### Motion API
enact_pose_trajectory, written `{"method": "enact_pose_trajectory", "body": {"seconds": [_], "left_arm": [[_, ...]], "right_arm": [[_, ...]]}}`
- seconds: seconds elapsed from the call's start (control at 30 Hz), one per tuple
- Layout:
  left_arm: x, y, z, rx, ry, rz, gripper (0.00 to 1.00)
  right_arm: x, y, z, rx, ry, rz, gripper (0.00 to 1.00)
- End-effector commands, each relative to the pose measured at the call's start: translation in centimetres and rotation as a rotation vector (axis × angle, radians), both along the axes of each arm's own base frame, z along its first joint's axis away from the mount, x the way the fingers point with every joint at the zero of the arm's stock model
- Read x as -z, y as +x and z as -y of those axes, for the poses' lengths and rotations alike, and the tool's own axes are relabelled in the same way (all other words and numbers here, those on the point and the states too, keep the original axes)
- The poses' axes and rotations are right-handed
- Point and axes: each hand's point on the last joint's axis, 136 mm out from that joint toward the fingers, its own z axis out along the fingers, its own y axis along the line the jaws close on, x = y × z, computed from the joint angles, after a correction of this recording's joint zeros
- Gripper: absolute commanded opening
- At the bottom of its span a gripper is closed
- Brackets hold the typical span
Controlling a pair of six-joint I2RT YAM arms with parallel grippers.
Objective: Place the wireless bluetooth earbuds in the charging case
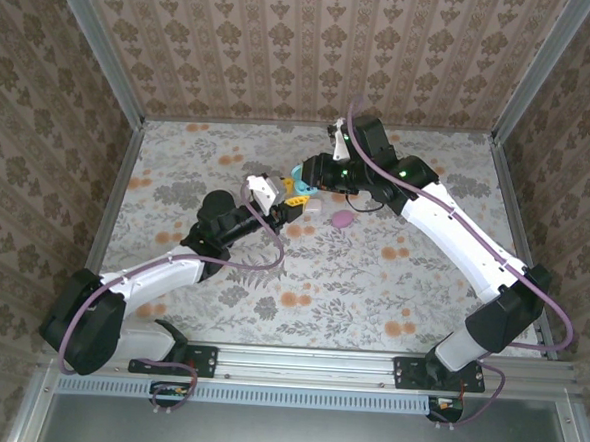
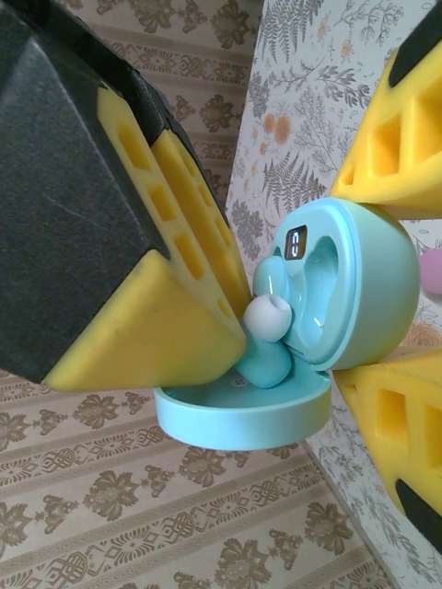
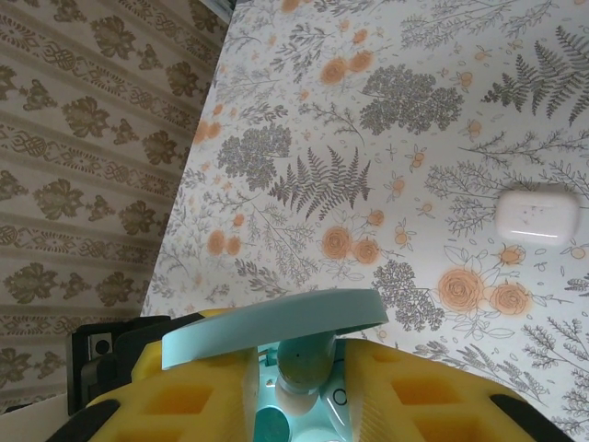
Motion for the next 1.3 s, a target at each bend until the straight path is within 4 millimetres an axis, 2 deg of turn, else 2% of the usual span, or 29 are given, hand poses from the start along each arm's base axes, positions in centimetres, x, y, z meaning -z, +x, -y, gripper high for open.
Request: {"method": "enact_pose_trajectory", "body": {"seconds": [0.0,0.17,0.5,0.83,1.27], "left_arm": [[-2.7,-1.0,0.8,0.063,-0.046,0.058,0.34],[-2.8,-1.0,0.7,0.059,-0.046,0.061,0.34],[-2.7,-0.9,0.8,0.053,-0.042,0.059,0.33],[-2.4,-0.1,0.6,0.016,-0.039,0.044,0.34],[-2.3,0.4,0.5,-0.010,-0.037,0.030,0.34]], "right_arm": [[0.6,-0.4,-1.4,-0.041,-0.004,0.000,0.30],[1.2,-0.5,-1.1,-0.038,-0.082,-0.001,0.33],[1.7,-0.7,-1.7,-0.056,-0.136,-0.007,0.31],[0.2,-1.1,-0.9,-0.022,-0.129,0.027,0.26],[-0.9,-2.2,-0.5,-0.012,-0.103,0.051,0.26]]}}
